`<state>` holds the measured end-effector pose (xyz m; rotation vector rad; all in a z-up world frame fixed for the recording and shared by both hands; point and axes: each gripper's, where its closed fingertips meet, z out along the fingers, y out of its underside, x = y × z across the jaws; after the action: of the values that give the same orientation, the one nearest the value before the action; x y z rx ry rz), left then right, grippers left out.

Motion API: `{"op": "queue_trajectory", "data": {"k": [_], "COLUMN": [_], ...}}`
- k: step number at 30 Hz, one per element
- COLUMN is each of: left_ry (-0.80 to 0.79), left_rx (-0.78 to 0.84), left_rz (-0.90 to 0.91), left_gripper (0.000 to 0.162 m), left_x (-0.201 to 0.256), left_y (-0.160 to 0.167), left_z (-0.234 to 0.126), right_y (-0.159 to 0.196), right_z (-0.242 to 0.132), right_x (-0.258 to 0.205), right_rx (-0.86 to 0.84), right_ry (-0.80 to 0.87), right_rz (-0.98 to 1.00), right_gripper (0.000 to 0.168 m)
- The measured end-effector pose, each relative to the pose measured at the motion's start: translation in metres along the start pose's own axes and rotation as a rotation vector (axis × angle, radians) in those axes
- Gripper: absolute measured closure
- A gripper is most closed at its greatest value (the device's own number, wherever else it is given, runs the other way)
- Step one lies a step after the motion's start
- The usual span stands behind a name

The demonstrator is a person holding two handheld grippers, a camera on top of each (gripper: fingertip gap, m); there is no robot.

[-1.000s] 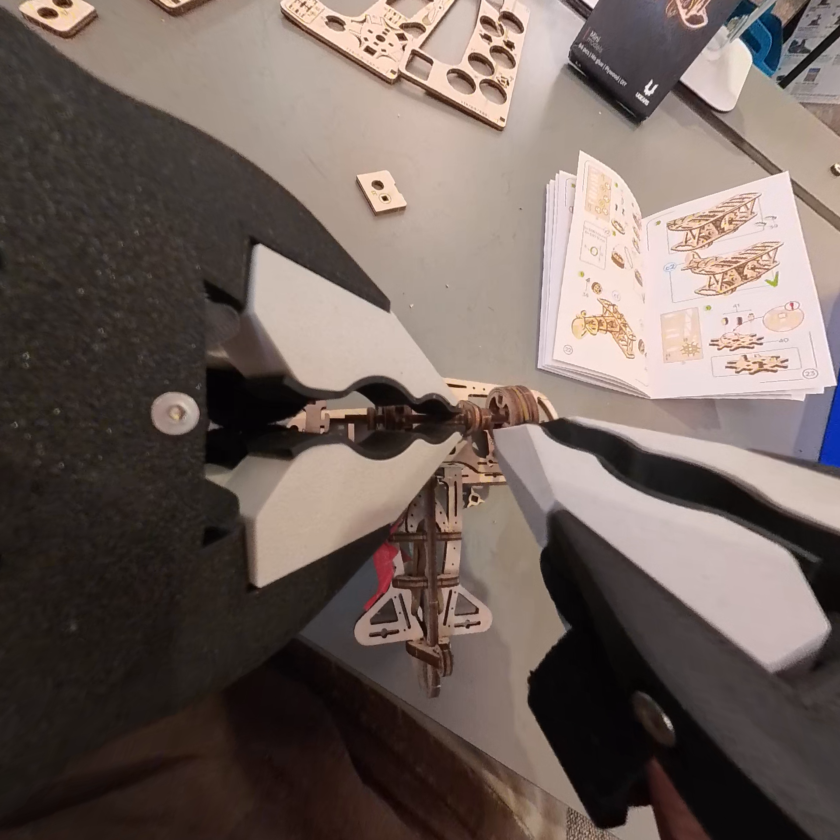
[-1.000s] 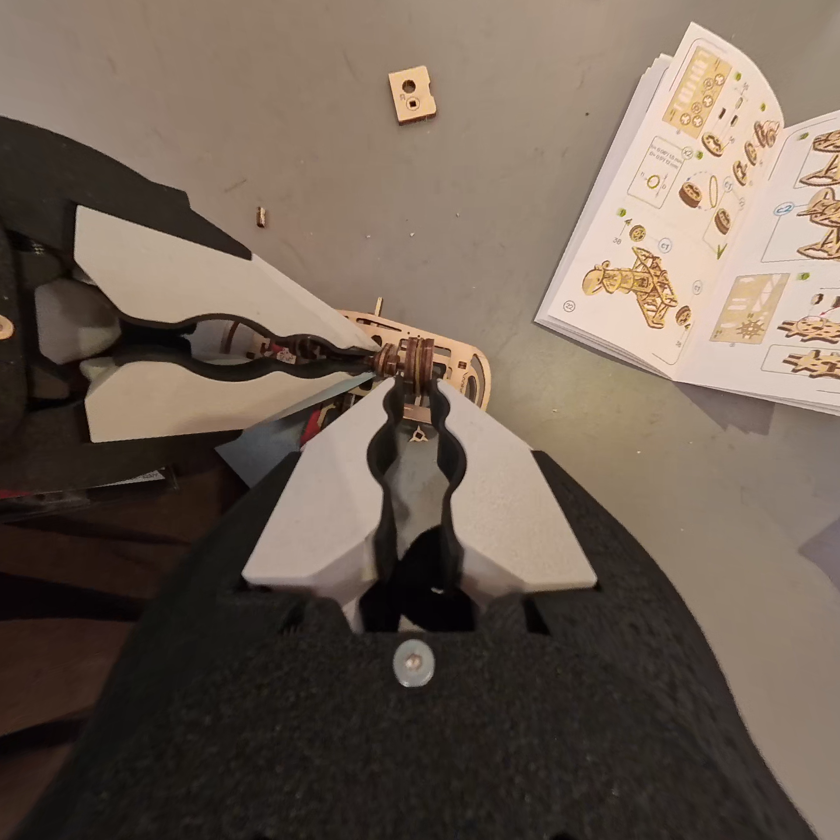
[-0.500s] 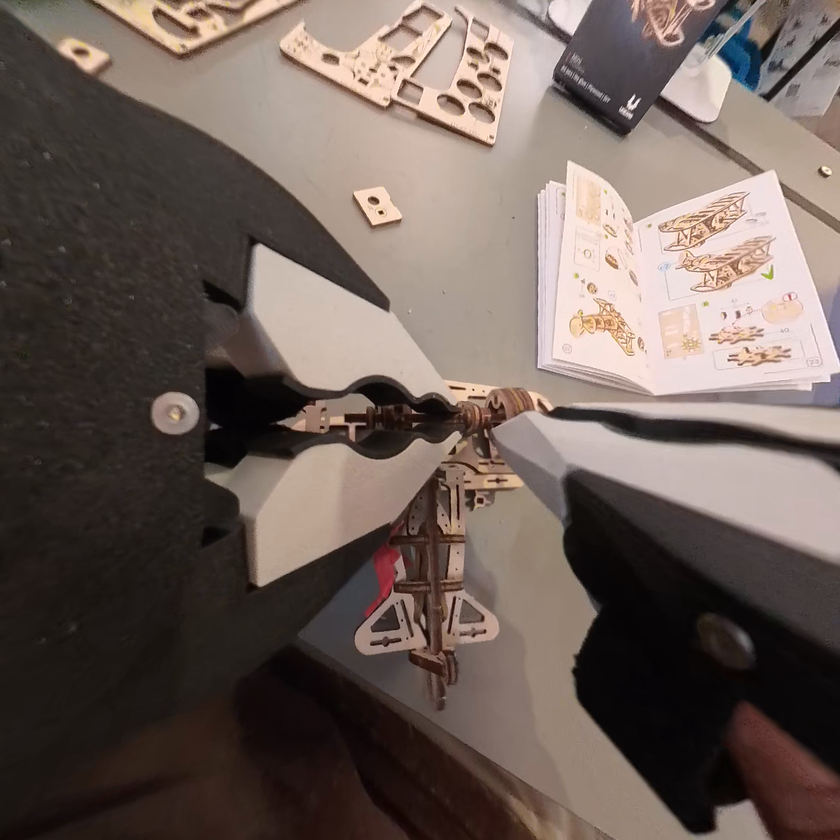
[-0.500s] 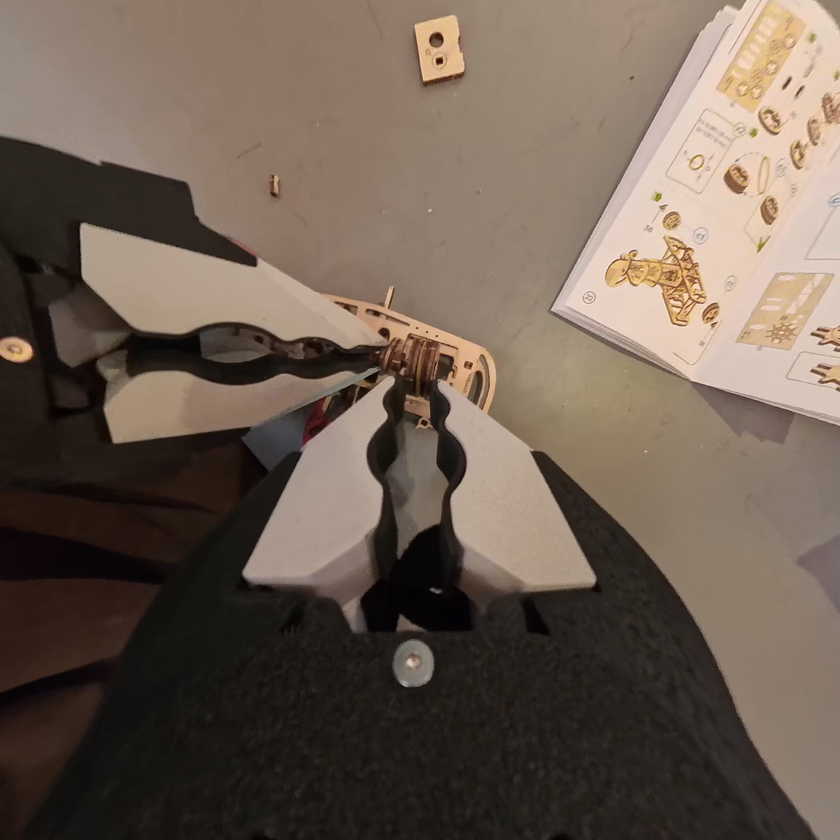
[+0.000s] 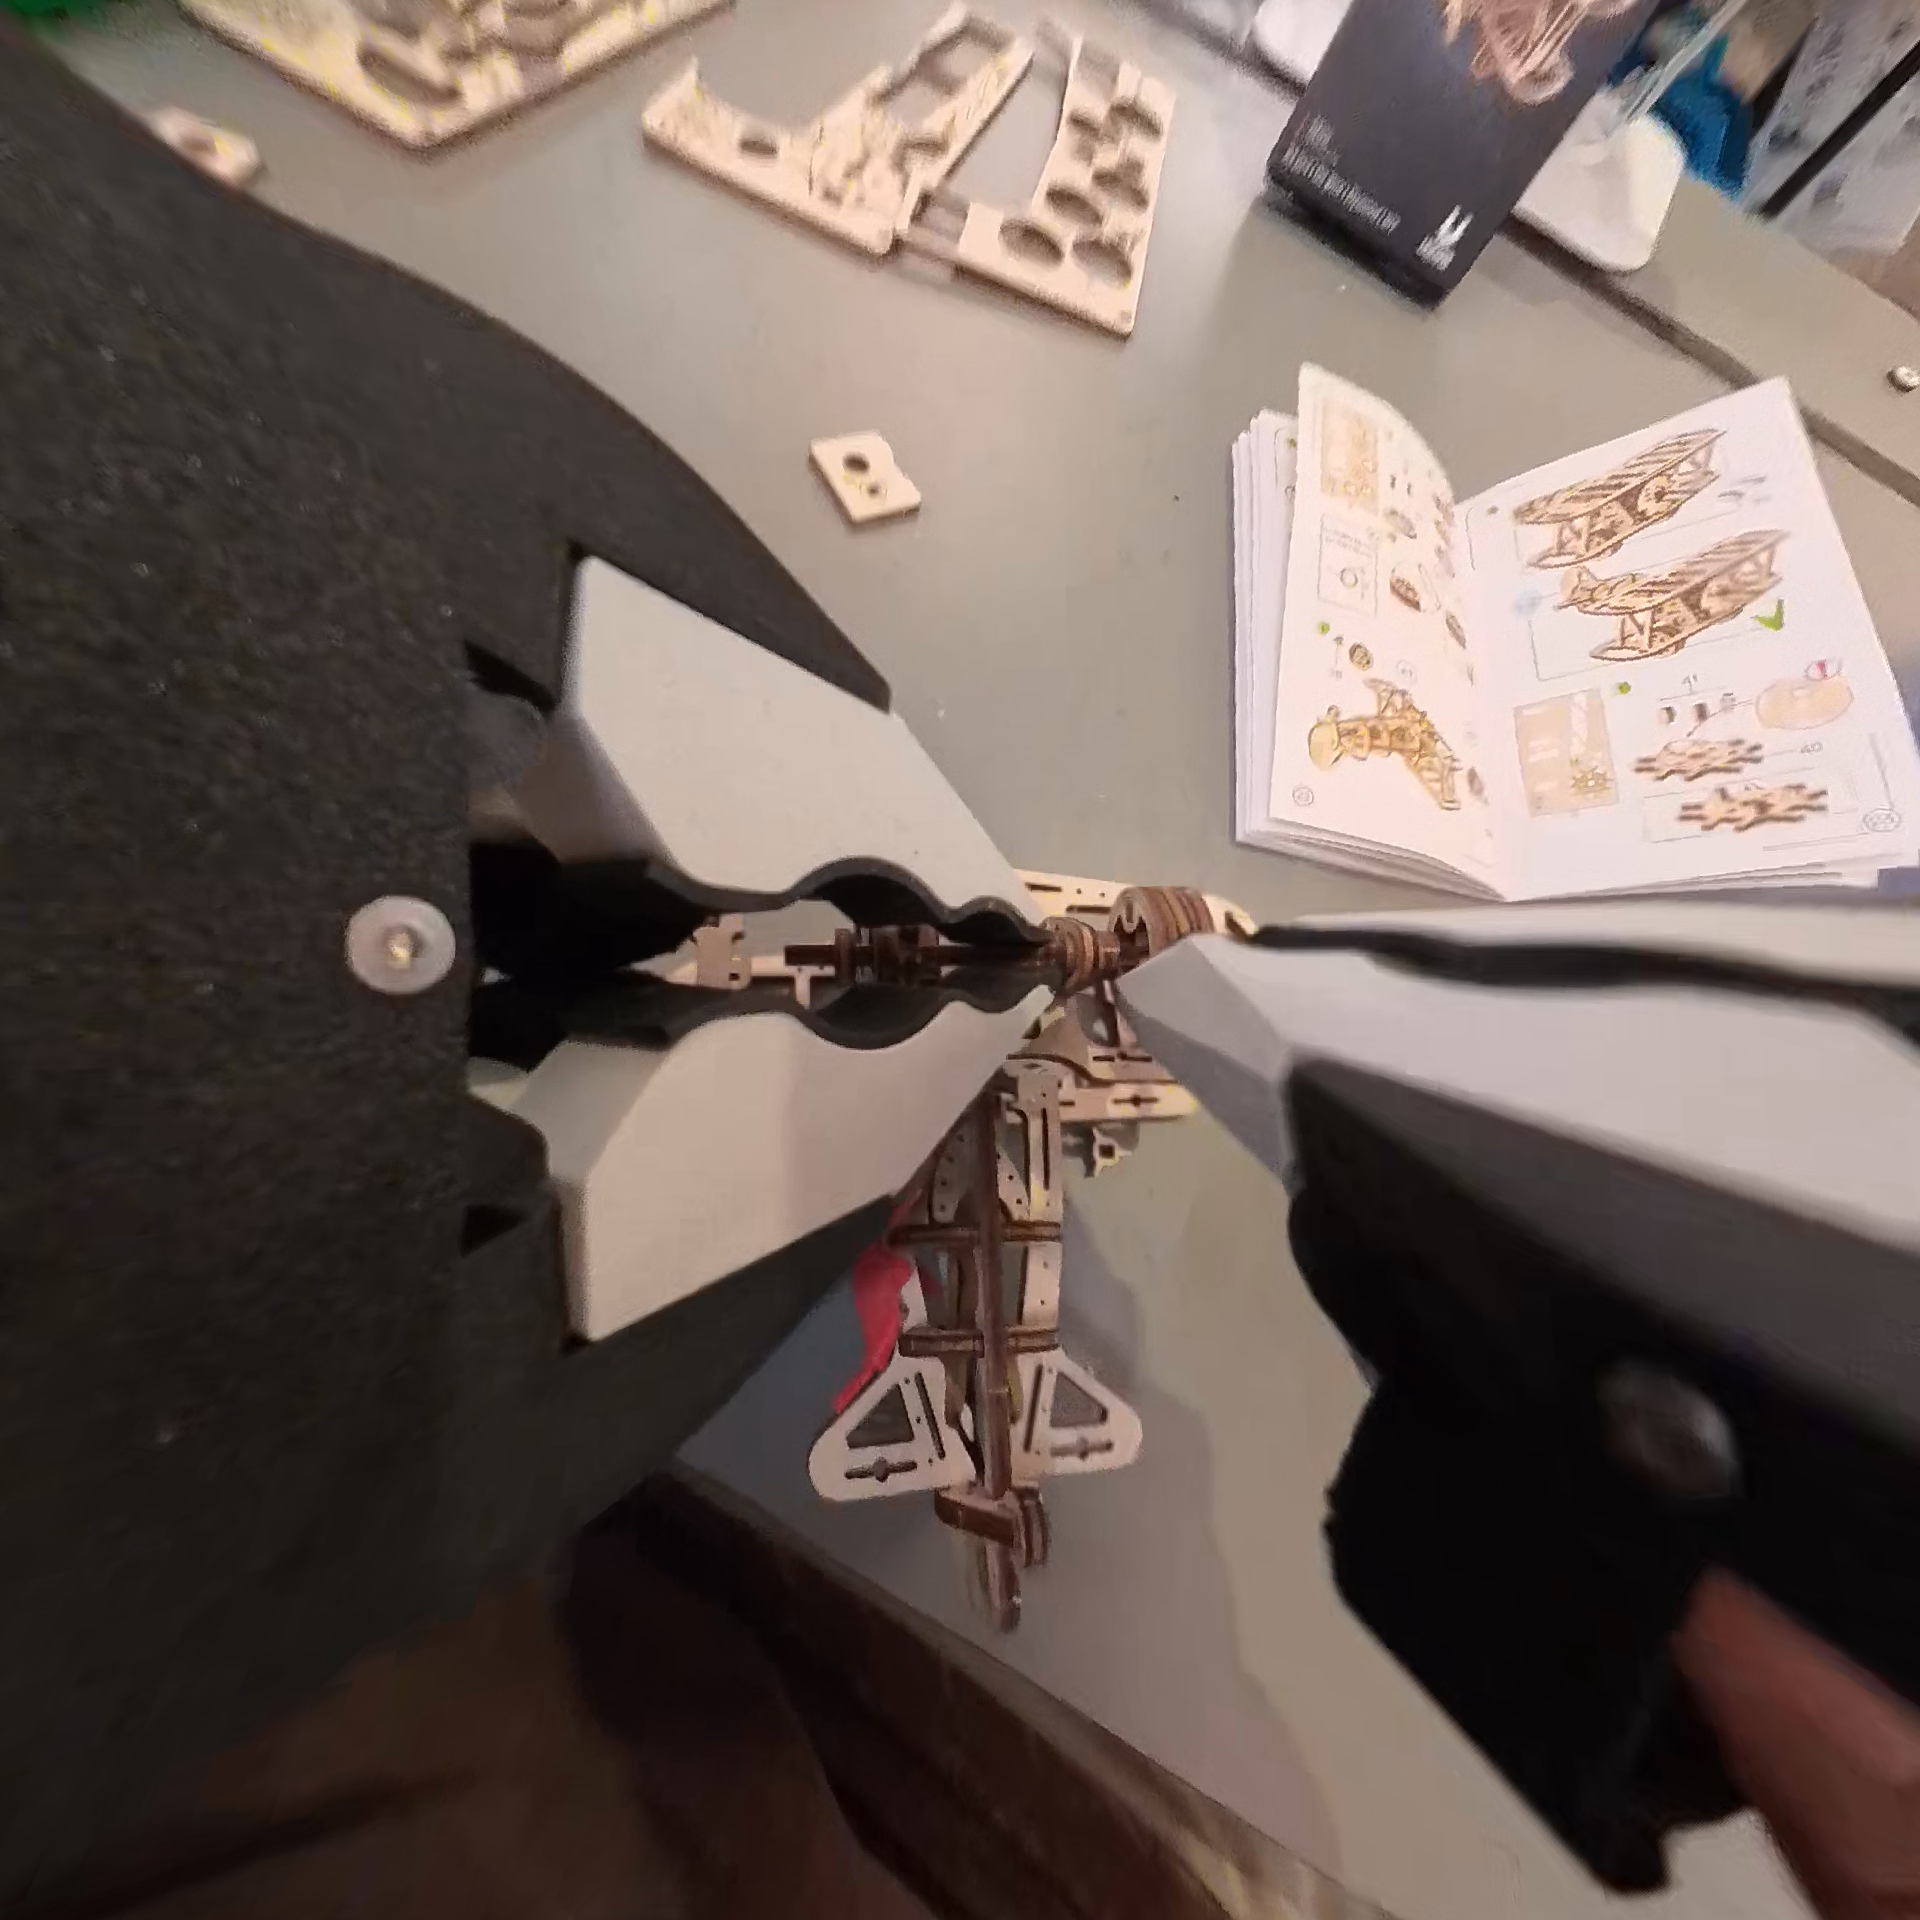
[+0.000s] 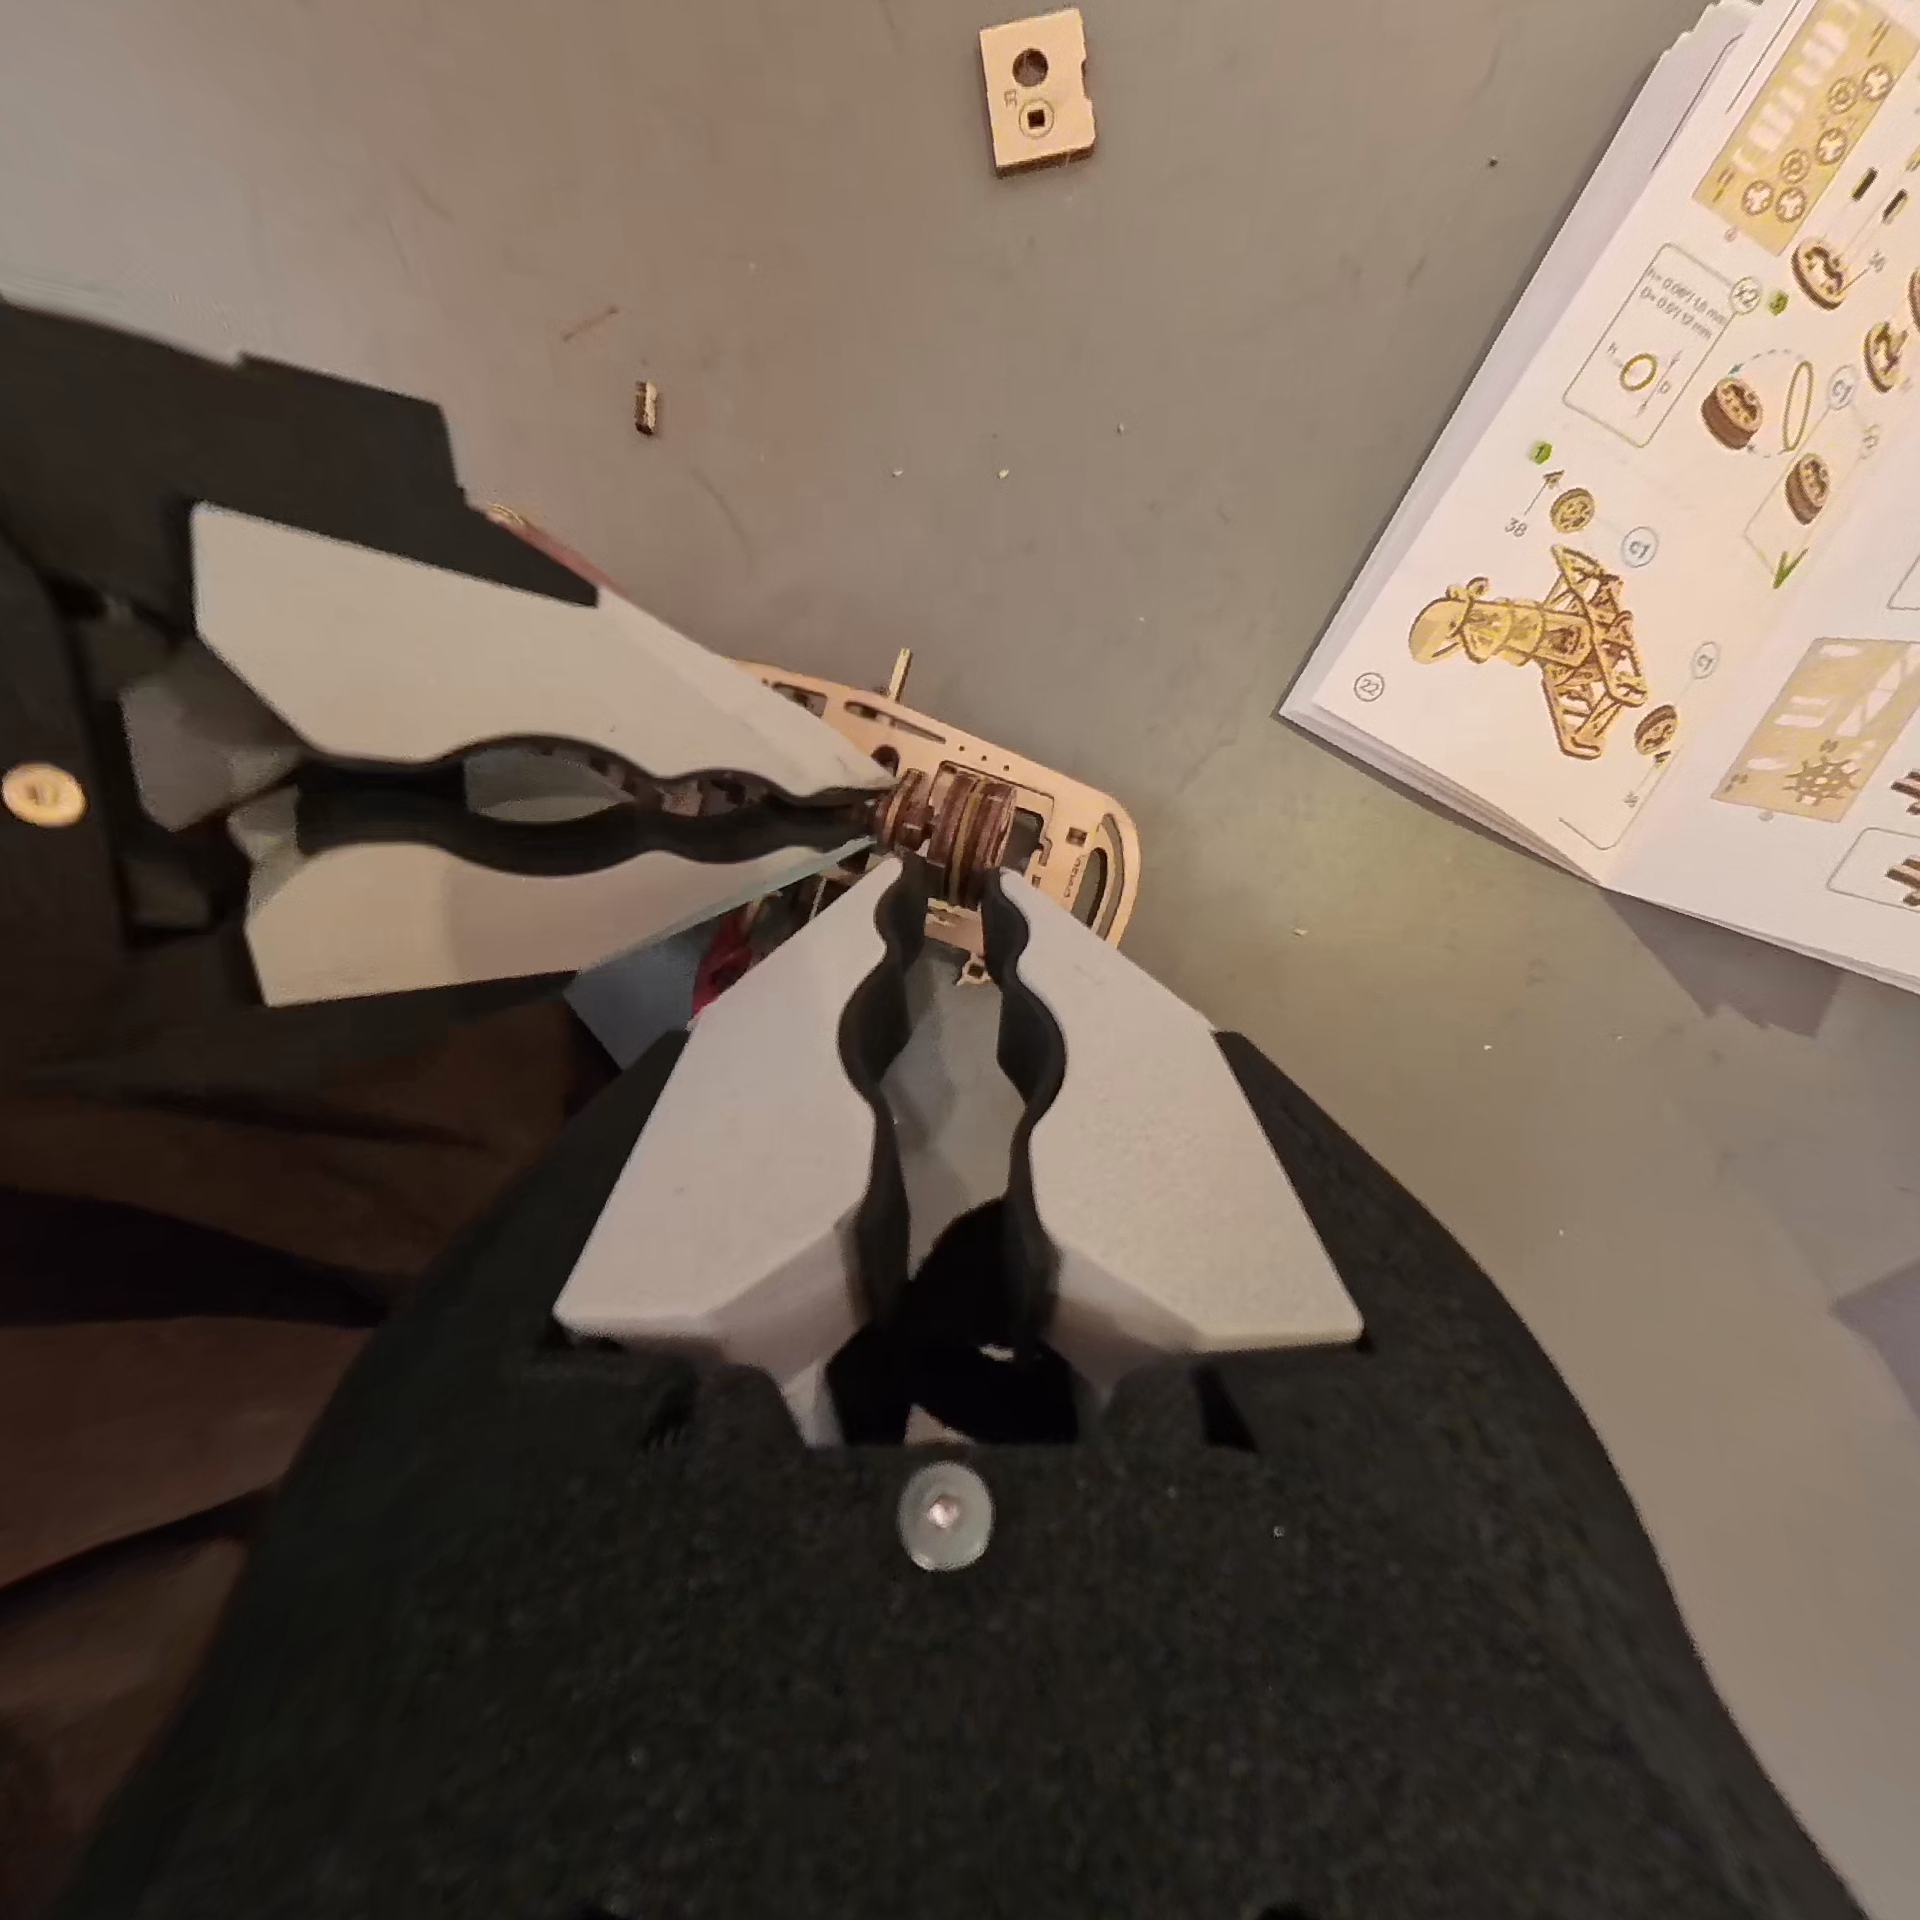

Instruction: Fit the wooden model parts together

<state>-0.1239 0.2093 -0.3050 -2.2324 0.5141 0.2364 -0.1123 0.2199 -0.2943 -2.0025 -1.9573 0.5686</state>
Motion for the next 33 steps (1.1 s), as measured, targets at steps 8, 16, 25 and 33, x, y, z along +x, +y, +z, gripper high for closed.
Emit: {"op": "queue_trajectory", "data": {"k": [8,16,25,33], "left_ry": [0.001,0.092,0.159,0.305], "left_rx": [0.007,0.054,0.015,-0.045], "left_rz": [0.004,-0.071,-0.104,0.022], "left_gripper": [0.162,0.162,0.136,0.119], "left_x": [0.000,0.001,0.001,-0.023], "left_y": [0.000,-0.002,0.007,0.035], "left_z": [0.000,-0.001,-0.013,-0.051], "right_y": [0.001,-0.001,0.000,0.002], "right_z": [0.001,0.000,0.003,0.002], "right_x": [0.000,0.001,-0.001,-0.001], "right_rx": [-0.005,0.024,0.070,0.098], "right_ry": [0.021,0.010,-0.005,-0.054], "right_rz": [-0.045,-0.001,0.021,0.008], "right_gripper": [0.158,0.158,0.158,0.158]}}
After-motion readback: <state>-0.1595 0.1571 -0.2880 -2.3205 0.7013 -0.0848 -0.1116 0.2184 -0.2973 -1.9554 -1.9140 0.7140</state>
